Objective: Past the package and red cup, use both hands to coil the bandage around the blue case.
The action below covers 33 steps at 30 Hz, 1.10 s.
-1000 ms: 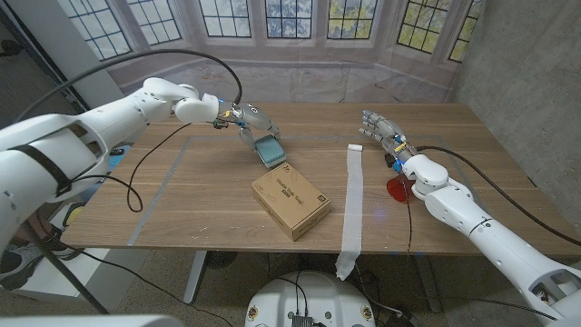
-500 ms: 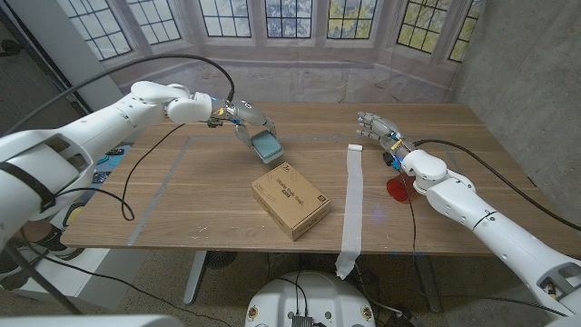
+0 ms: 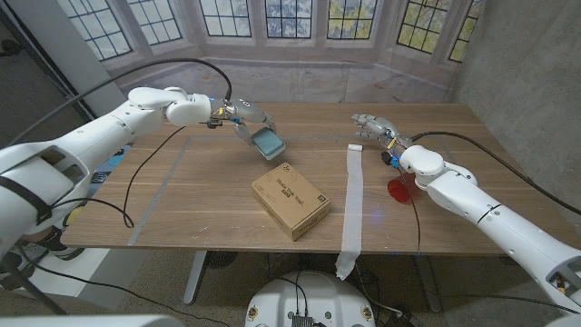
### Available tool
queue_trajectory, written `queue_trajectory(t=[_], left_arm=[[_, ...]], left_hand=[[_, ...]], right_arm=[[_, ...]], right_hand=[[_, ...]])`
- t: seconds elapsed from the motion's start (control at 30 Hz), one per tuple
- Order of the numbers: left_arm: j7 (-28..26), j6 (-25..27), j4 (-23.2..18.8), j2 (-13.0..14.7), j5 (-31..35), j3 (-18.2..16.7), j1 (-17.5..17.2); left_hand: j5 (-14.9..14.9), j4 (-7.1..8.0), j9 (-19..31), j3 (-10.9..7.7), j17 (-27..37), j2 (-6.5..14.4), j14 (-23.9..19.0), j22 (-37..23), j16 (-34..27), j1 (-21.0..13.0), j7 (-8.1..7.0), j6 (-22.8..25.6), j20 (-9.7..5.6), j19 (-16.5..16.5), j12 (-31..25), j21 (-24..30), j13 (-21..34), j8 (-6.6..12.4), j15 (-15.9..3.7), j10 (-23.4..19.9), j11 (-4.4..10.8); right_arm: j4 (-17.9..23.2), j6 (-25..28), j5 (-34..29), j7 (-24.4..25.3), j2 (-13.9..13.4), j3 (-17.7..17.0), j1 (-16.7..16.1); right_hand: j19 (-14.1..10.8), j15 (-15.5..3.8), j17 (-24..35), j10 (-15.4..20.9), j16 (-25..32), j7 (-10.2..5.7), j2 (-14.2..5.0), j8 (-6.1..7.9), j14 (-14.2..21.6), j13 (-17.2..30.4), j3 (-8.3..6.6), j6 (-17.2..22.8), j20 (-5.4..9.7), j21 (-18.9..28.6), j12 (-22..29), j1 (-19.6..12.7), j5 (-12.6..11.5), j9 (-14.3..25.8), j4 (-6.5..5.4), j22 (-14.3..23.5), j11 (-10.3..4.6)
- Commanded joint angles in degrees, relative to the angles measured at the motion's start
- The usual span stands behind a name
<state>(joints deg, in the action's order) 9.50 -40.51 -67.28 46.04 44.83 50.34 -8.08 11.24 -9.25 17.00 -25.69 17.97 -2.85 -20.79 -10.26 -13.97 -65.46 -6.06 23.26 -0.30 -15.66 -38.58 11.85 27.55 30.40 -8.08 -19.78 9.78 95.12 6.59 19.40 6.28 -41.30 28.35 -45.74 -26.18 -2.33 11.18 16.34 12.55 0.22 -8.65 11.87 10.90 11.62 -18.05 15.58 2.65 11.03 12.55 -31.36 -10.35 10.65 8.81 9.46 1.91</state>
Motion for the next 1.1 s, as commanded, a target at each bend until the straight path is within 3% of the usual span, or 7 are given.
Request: queue_trajectory(t=[0.03, 0.57, 0.87, 1.1], left_arm=[[1.5, 4.4, -3.2, 0.0, -2.5, -2.8, -3.4], [2.1, 8.9, -6.5, 0.0, -4.0, -4.6, -6.3], [2.1, 11.6, -8.1, 0.3, -5.5, -5.7, -8.1], [2.1, 11.7, -7.5, -0.1, -6.0, -5.6, -8.0]], left_hand=[[0.4, 0.70, 4.6, -0.82, 0.2, 2.7, -0.4, -0.1, 0.2, 0.2, -0.30, 2.9, -0.01, -0.2, -1.6, 0.0, 9.4, 11.05, -0.23, -3.3, 2.66], [0.4, 0.77, 4.3, -0.85, 0.6, 2.8, -0.4, -0.1, 0.5, 0.6, -0.35, 2.8, 0.02, 0.1, -1.5, -0.1, 9.9, 11.56, -0.20, -3.2, 2.65], [0.4, 0.79, 4.1, -0.87, 0.8, 2.8, -0.6, -0.1, 0.5, 0.8, -0.43, 3.1, -0.07, 0.1, -1.5, -0.1, 10.1, 11.94, -0.24, -3.4, 2.65], [0.4, 0.77, 4.0, -0.91, 0.9, 2.8, -0.7, -0.1, 0.6, 0.9, -0.44, 3.0, -0.06, 0.2, -1.5, -0.1, 10.2, 12.09, -0.26, -3.5, 2.63]], right_arm=[[4.1, 7.5, -7.8, 0.0, -2.9, 3.8, 3.2], [6.1, 12.7, -18.7, -3.2, -4.6, 8.8, 7.6], [7.0, 14.7, -24.7, -4.0, -4.9, 10.6, 9.1], [7.3, 17.2, -29.7, -6.0, -4.7, 12.7, 11.0]], right_hand=[[-0.8, -0.60, 0.1, 0.7, 0.1, 0.05, 0.12, 0.23, 0.5, 0.1, -0.18, 0.7, 1.39, 0.3, 0.3, -1.1, -0.3, 0.2, 0.64, 0.2, 0.18], [-3.5, -0.78, -0.3, 3.0, 0.3, 0.26, 1.03, 0.58, 3.1, 0.1, -1.15, 3.2, 1.08, 0.7, 0.7, -4.6, -0.2, 0.1, 1.50, 0.1, 0.35], [-5.7, -0.91, -0.6, 6.2, 0.4, -0.15, 3.25, 0.93, 6.0, 0.0, -2.20, 6.4, 0.58, 0.7, 1.1, -10.1, 0.0, 0.1, 2.06, 0.1, -0.03], [-6.5, -1.22, -0.6, 7.4, 0.4, -0.31, 4.12, 1.00, 6.9, 0.0, -2.33, 7.5, 0.61, 0.7, 1.3, -11.8, 0.0, 0.1, 1.98, 0.1, -0.33]])
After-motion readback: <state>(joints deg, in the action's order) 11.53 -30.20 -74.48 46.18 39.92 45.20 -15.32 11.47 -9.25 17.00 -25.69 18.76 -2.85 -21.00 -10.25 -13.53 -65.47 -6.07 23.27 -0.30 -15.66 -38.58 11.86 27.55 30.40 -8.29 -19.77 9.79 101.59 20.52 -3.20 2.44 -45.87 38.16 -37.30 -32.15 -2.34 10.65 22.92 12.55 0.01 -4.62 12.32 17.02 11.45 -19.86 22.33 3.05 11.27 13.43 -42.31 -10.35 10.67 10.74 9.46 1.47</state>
